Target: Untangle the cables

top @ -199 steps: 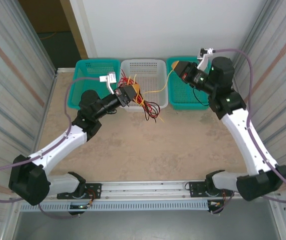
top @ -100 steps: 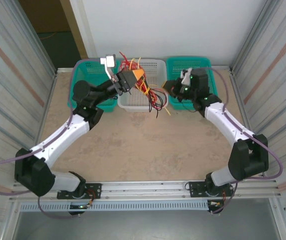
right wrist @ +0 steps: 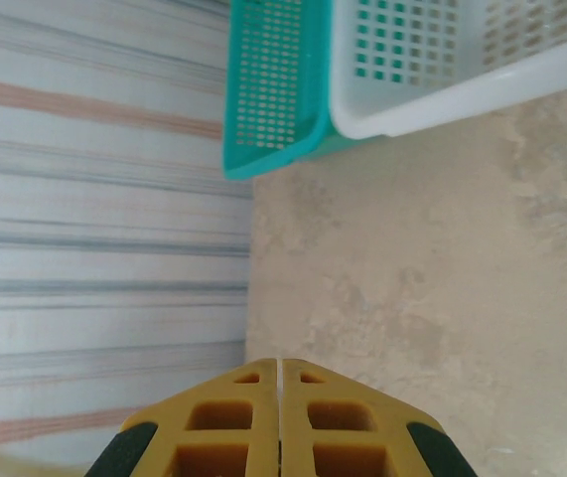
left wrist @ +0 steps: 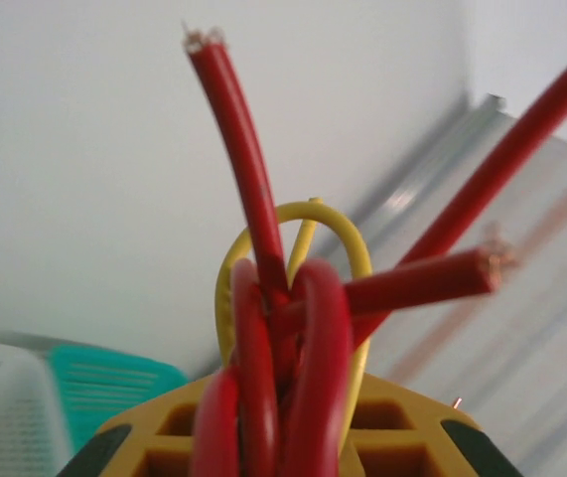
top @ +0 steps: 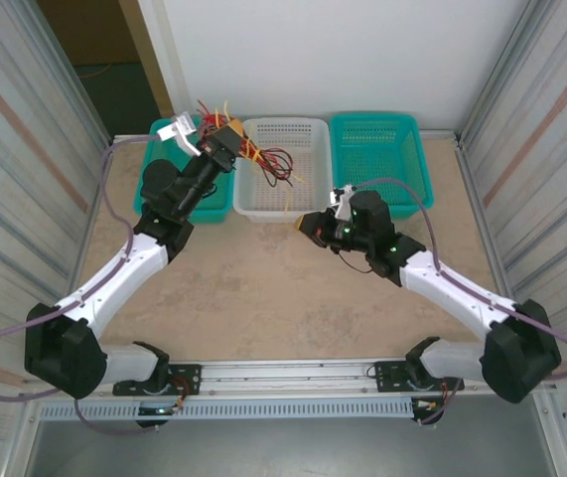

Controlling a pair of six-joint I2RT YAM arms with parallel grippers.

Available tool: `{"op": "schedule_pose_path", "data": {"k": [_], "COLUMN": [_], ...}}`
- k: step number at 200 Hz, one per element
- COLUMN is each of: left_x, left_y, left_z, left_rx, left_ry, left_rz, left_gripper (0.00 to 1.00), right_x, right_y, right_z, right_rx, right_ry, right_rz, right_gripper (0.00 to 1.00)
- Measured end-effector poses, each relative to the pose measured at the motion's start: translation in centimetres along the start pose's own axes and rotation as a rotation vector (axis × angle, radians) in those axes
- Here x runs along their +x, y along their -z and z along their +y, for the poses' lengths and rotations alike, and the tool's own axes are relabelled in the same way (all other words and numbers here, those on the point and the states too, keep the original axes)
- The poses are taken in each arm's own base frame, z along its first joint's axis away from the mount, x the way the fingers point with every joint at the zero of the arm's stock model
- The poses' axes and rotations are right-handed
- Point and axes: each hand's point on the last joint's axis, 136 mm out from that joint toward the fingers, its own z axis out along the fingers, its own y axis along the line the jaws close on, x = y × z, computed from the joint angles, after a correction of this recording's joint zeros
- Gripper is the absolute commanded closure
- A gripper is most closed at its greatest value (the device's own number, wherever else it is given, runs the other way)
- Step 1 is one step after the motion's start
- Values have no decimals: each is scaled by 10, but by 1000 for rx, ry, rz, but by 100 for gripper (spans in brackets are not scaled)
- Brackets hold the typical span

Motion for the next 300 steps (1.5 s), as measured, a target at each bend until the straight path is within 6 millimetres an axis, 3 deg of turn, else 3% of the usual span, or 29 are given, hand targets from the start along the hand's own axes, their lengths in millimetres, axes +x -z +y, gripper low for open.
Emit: {"op": "schedule_pose_path", "data": {"k": [19,36,68,92,137,184,250,300], "left_x": [4,14,33,37,31,57,63,66], "left_y": [3,9,20,29,47,71,105,133], "left_z": [28,49,76,76,55,59,56,76], "left_rx": [-79,-127,-192,-196,-132,-106,-79,-154], "left_ry": [-28,-26,-21,-20,-21,21,67,74], "left_rz": [-9,5,37,44,39,109,119,114], "left_gripper": [100,100,100,100,100,100,100,100], "right_x": [3,-6,-54,-96,-147,-179,-211,-222], "right_y": [15,33,88,128,178,205,270,310], "right_z": [27,58,115,129,124,100,72,77], "right_rx": [-34,-71,-161,-175,-141,-93,-50,-58], "right_ry": [51,106,190,207,183,106,16,-2], "right_rz": [-13,-50,-200,-332,-480,-570,-739,-851], "right_gripper": [100,100,100,100,100,100,100,100]}}
